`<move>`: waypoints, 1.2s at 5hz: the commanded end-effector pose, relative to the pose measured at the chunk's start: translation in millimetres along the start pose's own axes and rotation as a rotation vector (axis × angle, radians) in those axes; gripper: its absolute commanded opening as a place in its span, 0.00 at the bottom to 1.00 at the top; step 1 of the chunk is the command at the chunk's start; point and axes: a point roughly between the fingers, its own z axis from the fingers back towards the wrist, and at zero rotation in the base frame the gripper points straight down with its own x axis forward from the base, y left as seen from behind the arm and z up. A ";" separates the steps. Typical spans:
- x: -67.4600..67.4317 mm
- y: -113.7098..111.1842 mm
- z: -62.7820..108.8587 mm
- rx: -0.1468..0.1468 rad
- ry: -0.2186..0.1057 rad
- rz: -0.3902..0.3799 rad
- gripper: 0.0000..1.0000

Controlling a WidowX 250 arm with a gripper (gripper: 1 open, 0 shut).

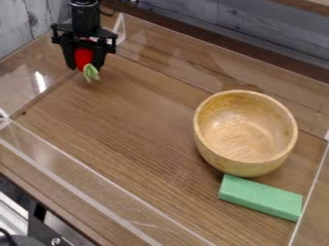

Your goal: Move the red object to the left side of the table

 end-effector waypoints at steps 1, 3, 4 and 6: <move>5.8 -2.3 16.6 0.008 -0.044 -0.059 1.00; 22.4 -12.8 19.8 -0.029 -0.068 -0.062 1.00; 33.8 -11.6 15.7 -0.044 -0.073 -0.008 1.00; 38.2 -13.9 31.6 -0.066 -0.090 -0.023 1.00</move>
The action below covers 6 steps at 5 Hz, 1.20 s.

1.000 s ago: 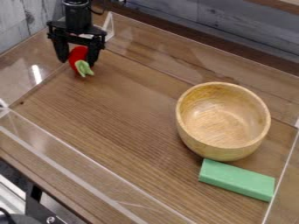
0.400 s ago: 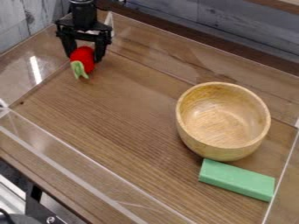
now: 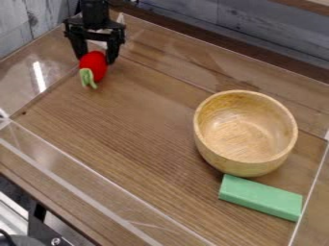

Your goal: Move the red object to the left side of the table

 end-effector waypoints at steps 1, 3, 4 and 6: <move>18.2 7.6 47.5 0.000 -0.104 -0.016 1.00; 24.4 3.6 69.2 -0.003 -0.111 -0.090 1.00; 24.7 1.7 79.0 -0.001 -0.110 -0.143 1.00; 27.4 -0.6 79.2 0.006 -0.102 -0.138 0.00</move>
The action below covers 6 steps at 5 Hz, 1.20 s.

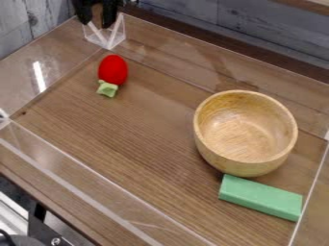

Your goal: Move the red object to the left side of the table

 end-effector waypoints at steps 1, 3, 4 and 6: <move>4.7 1.2 23.1 0.029 -0.067 0.008 0.00; 5.4 -0.5 16.4 0.042 -0.056 0.046 0.00; 9.5 -0.2 14.5 0.048 -0.050 0.062 0.00; 10.3 -5.0 17.3 0.053 -0.043 0.003 1.00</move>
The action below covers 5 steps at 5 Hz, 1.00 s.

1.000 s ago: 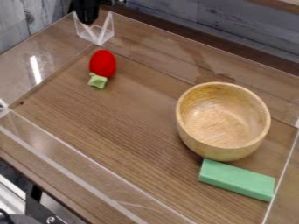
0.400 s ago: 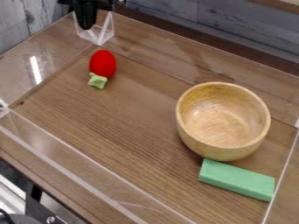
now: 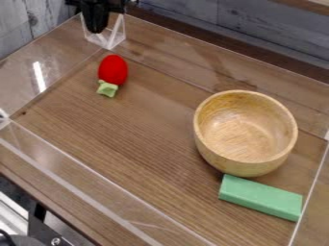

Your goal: Move the red object to the left side of the table

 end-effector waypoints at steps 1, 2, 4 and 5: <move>2.9 -2.7 35.2 0.020 -0.072 -0.048 1.00; 0.8 -5.3 43.9 0.018 -0.074 -0.077 1.00; -20.4 -8.8 50.3 0.008 -0.073 -0.036 1.00; -18.8 -16.8 58.6 -0.005 -0.070 -0.017 1.00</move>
